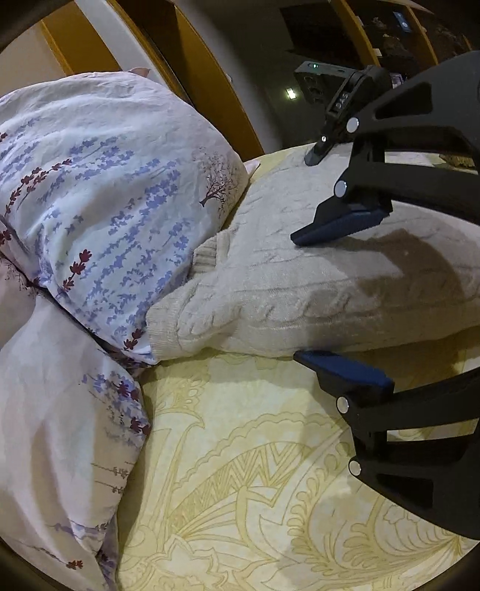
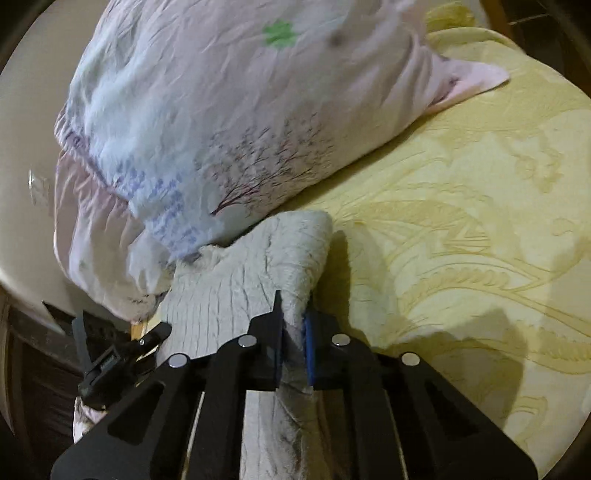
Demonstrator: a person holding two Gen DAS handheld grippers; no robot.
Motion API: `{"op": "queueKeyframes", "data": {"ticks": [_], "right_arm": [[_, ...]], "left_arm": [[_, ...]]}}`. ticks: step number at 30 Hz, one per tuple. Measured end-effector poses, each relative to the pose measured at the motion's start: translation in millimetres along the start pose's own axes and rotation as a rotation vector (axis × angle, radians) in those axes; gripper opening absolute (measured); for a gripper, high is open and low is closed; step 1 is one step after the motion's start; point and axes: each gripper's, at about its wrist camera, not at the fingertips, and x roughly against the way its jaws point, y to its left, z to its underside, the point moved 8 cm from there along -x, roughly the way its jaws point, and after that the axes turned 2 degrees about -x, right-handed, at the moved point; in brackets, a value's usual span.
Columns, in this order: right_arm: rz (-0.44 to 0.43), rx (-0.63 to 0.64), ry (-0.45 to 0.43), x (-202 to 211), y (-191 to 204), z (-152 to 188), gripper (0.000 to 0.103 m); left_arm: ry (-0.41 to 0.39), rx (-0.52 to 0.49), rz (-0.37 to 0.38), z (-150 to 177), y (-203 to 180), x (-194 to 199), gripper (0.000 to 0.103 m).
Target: Fold small clothes
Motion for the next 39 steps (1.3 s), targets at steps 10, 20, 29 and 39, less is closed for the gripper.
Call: {"op": "queueKeyframes", "data": {"ticks": [10, 20, 29, 39], "right_arm": [[-0.054, -0.028, 0.015, 15, 0, 4, 0.074], [-0.085, -0.016, 0.132, 1, 3, 20, 0.081], [-0.185, -0.016, 0.211, -17, 14, 40, 0.051], [-0.222, 0.016, 0.145, -4, 38, 48, 0.031]], "left_arm": [[0.035, 0.041, 0.058, 12, 0, -3, 0.065], [0.073, -0.006, 0.07, 26, 6, 6, 0.08], [0.075, -0.064, 0.071, 33, -8, -10, 0.079], [0.034, -0.037, 0.158, 30, -5, 9, 0.046]]}}
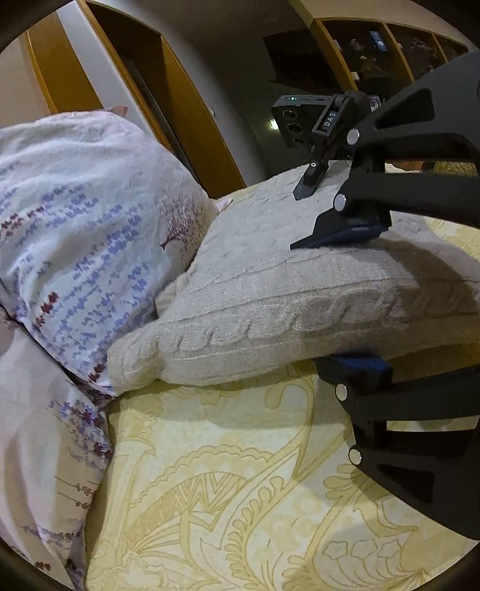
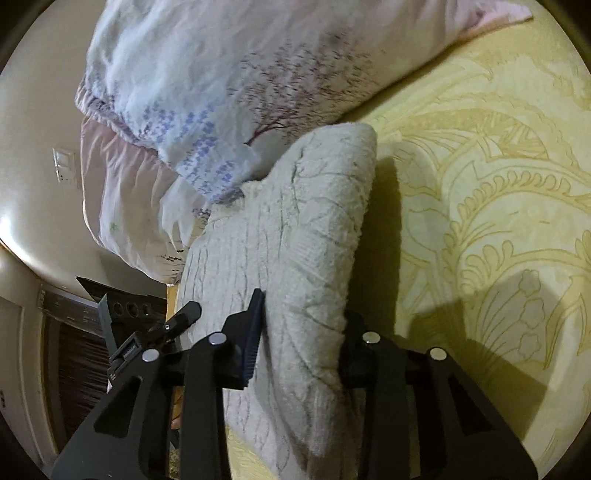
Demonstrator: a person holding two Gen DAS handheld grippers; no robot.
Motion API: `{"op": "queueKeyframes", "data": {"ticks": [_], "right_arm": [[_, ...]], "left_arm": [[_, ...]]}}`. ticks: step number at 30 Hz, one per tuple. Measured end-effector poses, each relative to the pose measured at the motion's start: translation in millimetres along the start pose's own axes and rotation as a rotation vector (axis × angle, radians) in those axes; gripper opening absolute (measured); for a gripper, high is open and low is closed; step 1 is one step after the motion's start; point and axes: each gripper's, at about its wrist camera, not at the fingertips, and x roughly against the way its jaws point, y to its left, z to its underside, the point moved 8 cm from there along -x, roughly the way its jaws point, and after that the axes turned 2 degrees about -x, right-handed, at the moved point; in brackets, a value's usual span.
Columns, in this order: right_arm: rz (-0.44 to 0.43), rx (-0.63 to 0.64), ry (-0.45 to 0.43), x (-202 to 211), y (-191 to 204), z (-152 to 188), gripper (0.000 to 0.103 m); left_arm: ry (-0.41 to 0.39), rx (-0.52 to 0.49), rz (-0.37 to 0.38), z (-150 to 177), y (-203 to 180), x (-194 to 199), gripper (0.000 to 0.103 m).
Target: Fold small clothes
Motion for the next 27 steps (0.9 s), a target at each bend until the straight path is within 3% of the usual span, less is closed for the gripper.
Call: {"op": "queueKeyframes", "data": {"ticks": [7, 12, 15, 18, 21, 25, 27], "right_arm": [[-0.016, 0.125, -0.018, -3, 52, 20, 0.027], [0.0, 0.273, -0.032, -32, 99, 36, 0.021], [0.047, 0.34, -0.032, -52, 111, 46, 0.021], [0.164, 0.298, 0.019, -81, 92, 52, 0.025], [0.107, 0.189, 0.052, -84, 75, 50, 0.032], [0.092, 0.171, -0.01, -61, 72, 40, 0.038], [0.074, 0.161, -0.04, -52, 71, 35, 0.038]], "left_arm": [[-0.042, -0.04, 0.001, -2, 7, 53, 0.045], [-0.11, -0.053, -0.079, -8, 33, 111, 0.045], [-0.117, -0.037, -0.123, -7, 56, 124, 0.046], [-0.074, 0.029, -0.189, 1, 93, 111, 0.049], [-0.093, 0.085, -0.145, 5, 106, 109, 0.057], [-0.131, 0.018, -0.217, 4, 96, 126, 0.059], [-0.198, -0.051, -0.281, 0, 84, 141, 0.059]]}}
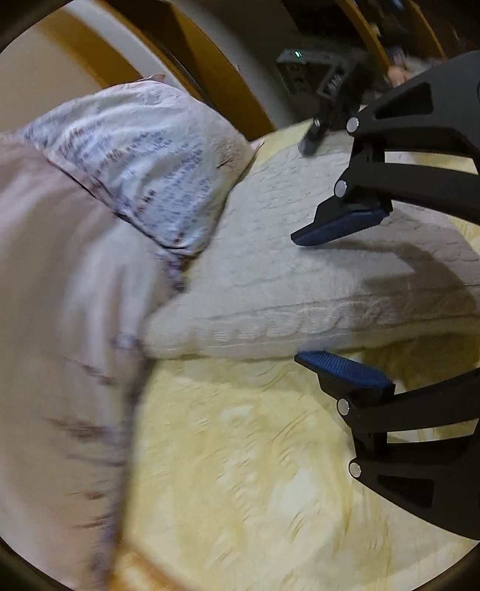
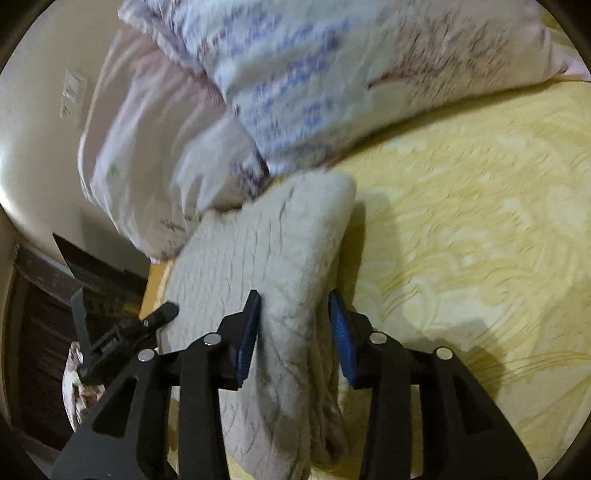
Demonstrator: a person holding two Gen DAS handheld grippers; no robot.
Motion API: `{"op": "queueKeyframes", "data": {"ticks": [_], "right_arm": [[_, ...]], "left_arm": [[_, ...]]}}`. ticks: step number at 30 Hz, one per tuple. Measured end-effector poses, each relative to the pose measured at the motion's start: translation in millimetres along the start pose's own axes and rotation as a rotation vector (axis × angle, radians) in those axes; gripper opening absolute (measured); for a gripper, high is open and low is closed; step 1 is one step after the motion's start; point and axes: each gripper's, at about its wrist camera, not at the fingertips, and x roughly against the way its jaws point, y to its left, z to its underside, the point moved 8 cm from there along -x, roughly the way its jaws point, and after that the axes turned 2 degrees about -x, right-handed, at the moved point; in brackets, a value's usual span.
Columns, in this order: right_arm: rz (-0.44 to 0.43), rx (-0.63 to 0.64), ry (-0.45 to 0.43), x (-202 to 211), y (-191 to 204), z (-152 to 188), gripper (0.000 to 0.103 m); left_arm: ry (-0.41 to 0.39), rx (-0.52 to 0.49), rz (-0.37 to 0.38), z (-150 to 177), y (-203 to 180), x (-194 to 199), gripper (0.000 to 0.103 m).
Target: Fold small clothes
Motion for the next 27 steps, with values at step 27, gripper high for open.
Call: {"op": "queueKeyframes", "data": {"ticks": [27], "right_arm": [[0.215, 0.439, -0.156, 30, 62, 53, 0.037]], "left_arm": [[-0.081, -0.405, -0.176, 44, -57, 31, 0.068]]}}
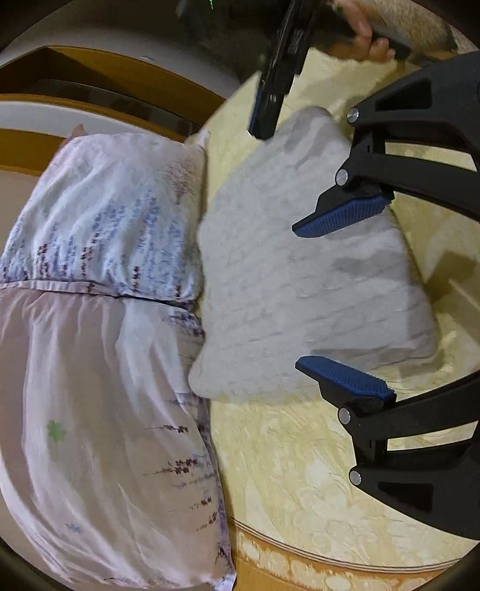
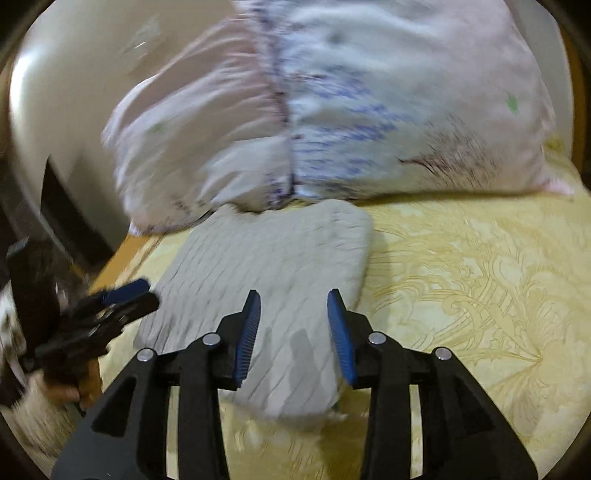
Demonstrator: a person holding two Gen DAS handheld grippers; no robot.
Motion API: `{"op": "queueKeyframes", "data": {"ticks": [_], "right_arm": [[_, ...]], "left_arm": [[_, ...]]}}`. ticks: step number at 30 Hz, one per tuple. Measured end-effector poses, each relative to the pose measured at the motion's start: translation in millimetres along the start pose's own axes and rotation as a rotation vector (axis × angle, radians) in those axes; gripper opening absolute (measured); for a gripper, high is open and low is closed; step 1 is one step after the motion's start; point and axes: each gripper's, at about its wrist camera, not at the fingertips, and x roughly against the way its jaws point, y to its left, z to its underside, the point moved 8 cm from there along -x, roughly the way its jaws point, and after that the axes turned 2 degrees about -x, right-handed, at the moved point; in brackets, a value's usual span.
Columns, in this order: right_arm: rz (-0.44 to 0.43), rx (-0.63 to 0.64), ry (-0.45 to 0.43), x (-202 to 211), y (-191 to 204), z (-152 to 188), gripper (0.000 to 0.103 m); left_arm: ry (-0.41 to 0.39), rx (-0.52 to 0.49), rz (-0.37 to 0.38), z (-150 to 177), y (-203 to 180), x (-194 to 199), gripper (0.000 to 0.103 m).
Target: Fold small clothes
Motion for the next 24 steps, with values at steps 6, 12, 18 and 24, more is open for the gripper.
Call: {"op": "queueKeyframes", "data": {"ticks": [6, 12, 18, 24], "right_arm": [[0.145, 0.11, 0.111, -32, 5, 31, 0.03], [0.1, 0.035, 0.075, -17, 6, 26, 0.054], [0.159, -0.005, -0.014, 12, 0, 22, 0.092], [0.263, -0.039, -0.028, 21, -11, 31, 0.101]], "left_arm": [[0.028, -0.108, -0.112, 12, -14, -16, 0.079], [0.029, -0.107, -0.163, 13, -17, -12, 0.082], [-0.006, -0.091, -0.237, 18, -5, 9, 0.09], [-0.03, -0.097, -0.326, 29, 3, 29, 0.102]]}}
